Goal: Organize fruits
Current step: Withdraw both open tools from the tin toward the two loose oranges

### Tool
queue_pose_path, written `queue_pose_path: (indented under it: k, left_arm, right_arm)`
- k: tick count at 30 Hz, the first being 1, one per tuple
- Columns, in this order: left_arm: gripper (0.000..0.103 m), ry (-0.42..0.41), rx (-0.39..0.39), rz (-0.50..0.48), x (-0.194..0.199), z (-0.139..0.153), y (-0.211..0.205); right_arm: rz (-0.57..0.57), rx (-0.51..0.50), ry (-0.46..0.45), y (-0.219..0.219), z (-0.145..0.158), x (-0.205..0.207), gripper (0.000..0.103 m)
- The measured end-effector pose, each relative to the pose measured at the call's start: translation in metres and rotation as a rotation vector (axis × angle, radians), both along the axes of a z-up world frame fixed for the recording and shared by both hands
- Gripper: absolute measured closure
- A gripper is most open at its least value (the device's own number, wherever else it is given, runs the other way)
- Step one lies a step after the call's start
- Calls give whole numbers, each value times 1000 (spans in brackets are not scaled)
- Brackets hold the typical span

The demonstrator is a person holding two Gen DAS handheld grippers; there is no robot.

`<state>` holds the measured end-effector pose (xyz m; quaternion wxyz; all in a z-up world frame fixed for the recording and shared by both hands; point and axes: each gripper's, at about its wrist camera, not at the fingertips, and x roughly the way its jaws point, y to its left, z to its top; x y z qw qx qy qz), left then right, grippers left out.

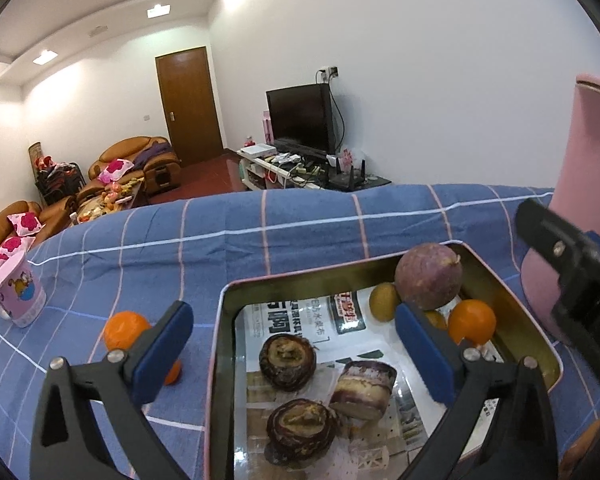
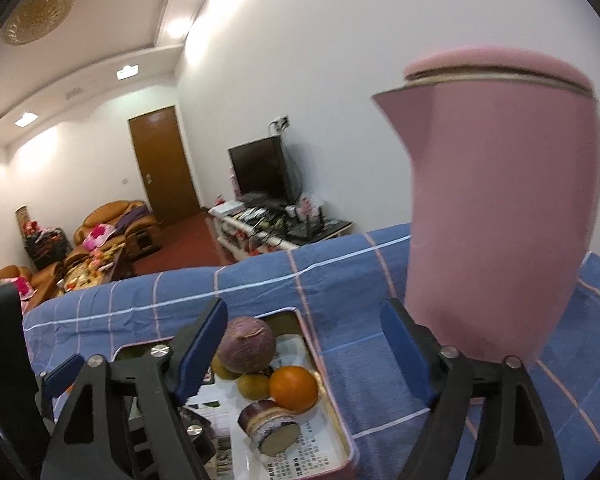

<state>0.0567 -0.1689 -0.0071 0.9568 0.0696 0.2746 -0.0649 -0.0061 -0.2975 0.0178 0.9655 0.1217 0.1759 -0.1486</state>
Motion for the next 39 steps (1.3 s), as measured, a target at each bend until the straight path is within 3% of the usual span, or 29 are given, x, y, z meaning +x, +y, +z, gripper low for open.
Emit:
queue_pose_path:
  k: [7, 20, 39]
  left_arm:
    - [0, -31, -13, 7, -8, 3, 5]
    - [0, -122, -5, -14, -35, 10, 9]
    - [0, -138, -35, -60, -64, 11, 36]
  right_arm:
    - [-88, -90, -48, 4, 5, -18, 19]
    - [-95, -117, -33, 13, 3, -42, 19]
    - [-51, -154, -46, 46, 5, -60, 19]
